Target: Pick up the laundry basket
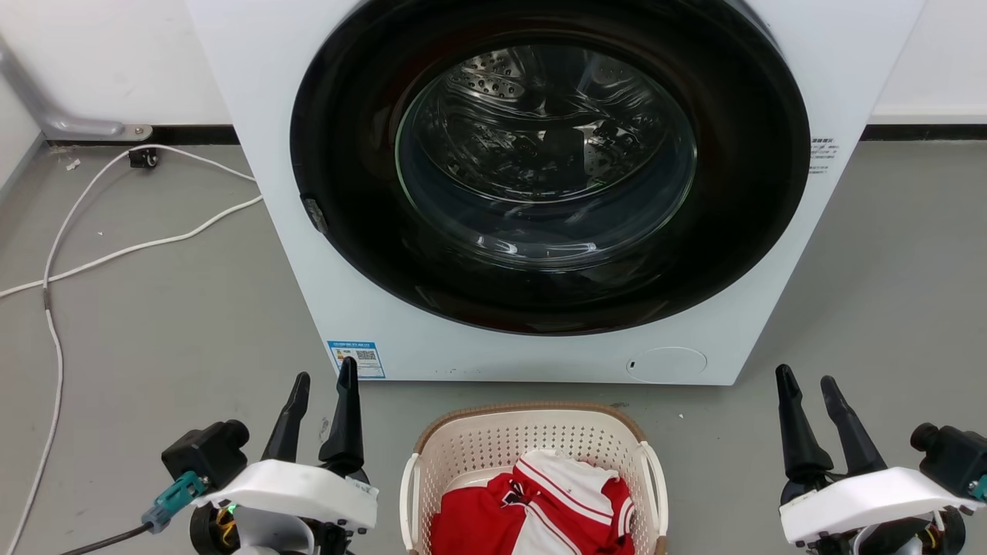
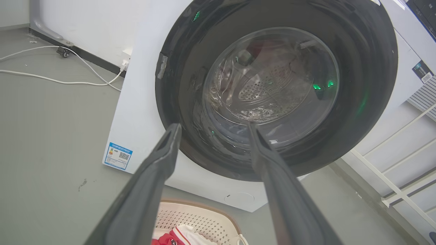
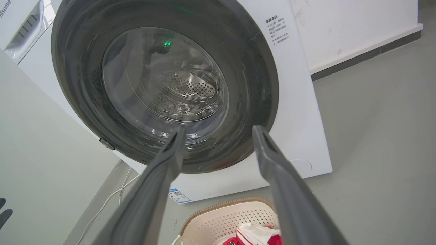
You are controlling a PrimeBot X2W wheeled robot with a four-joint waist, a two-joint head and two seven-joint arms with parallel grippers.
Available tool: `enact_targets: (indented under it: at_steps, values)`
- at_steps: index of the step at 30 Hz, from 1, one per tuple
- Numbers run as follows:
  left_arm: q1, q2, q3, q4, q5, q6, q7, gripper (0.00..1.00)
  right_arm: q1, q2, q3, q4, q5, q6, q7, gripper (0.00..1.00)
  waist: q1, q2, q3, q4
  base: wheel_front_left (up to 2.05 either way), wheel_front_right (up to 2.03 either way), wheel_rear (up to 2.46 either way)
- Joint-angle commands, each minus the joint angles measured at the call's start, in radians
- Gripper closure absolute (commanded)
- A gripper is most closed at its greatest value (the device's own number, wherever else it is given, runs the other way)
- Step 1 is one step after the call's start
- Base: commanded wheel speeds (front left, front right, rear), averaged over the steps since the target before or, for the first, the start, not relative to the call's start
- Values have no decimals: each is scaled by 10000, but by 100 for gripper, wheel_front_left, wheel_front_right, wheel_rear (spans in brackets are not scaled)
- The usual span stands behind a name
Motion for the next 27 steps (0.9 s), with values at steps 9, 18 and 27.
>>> enact_targets:
  at_steps: [9, 18, 27]
  values:
    - [-42, -2, -129, -12, 1142, 167, -296, 0, 107, 30, 92, -206, -1174, 0, -193, 0, 0, 0, 10, 3, 0, 0, 0]
    - [-6, -12, -223, 36, 1964, 264, -506, 0, 165, 38, 144, -246, -2084, 0, -313, 0, 0, 0, 1, 16, 0, 0, 0]
    - [32, -21, -364, 83, 2642, 386, -677, 0, 255, 46, 183, -284, -2811, 0, -393, 0, 0, 0, 12, 30, 0, 0, 0]
